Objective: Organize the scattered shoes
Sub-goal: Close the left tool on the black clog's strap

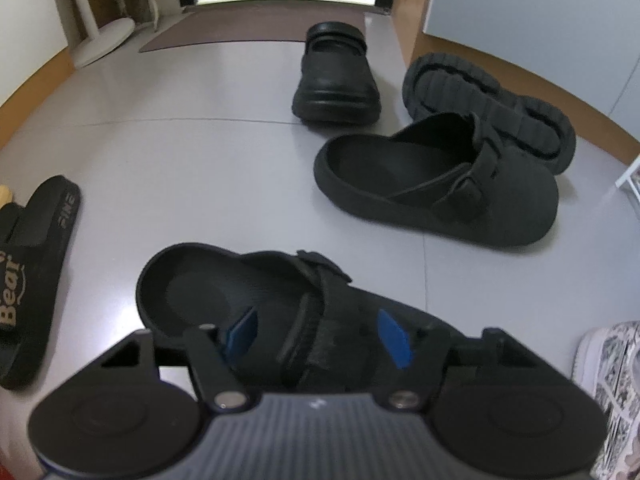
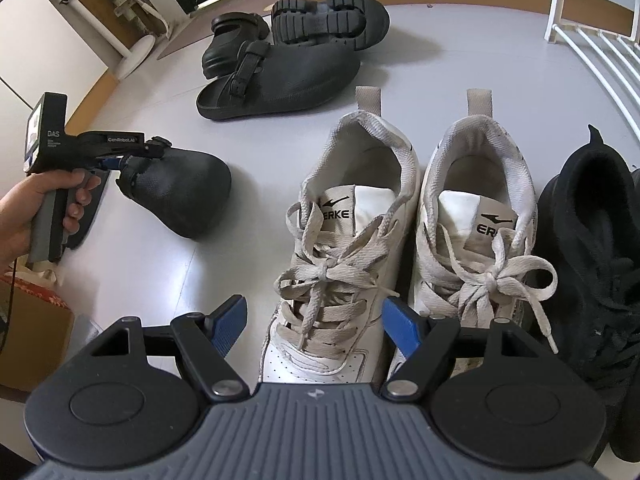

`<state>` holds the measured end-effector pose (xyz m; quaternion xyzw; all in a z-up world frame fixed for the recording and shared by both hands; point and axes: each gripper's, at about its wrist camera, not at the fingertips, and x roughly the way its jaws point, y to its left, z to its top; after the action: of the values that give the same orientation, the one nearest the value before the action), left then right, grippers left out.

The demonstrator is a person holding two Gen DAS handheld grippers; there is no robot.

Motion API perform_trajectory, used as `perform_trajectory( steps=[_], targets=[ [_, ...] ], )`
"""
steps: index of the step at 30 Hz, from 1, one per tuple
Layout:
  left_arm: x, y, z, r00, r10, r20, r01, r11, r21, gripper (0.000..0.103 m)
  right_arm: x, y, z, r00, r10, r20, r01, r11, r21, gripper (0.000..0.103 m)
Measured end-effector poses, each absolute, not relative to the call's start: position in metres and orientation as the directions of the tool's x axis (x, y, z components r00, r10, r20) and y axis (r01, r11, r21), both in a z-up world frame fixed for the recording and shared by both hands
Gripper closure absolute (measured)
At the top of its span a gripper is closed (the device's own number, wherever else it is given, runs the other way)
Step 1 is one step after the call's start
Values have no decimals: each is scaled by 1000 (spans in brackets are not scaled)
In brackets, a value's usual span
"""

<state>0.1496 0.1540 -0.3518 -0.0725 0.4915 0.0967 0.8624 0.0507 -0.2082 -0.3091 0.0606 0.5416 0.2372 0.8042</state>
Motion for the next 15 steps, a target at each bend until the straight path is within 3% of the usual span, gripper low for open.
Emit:
perform_trajectory(
  steps=[15],
  targets=[
    [144, 141, -358, 523, 89, -847, -221, 975, -34, 44, 47, -209, -312, 285, 452, -845, -315, 877, 363, 24]
  ],
)
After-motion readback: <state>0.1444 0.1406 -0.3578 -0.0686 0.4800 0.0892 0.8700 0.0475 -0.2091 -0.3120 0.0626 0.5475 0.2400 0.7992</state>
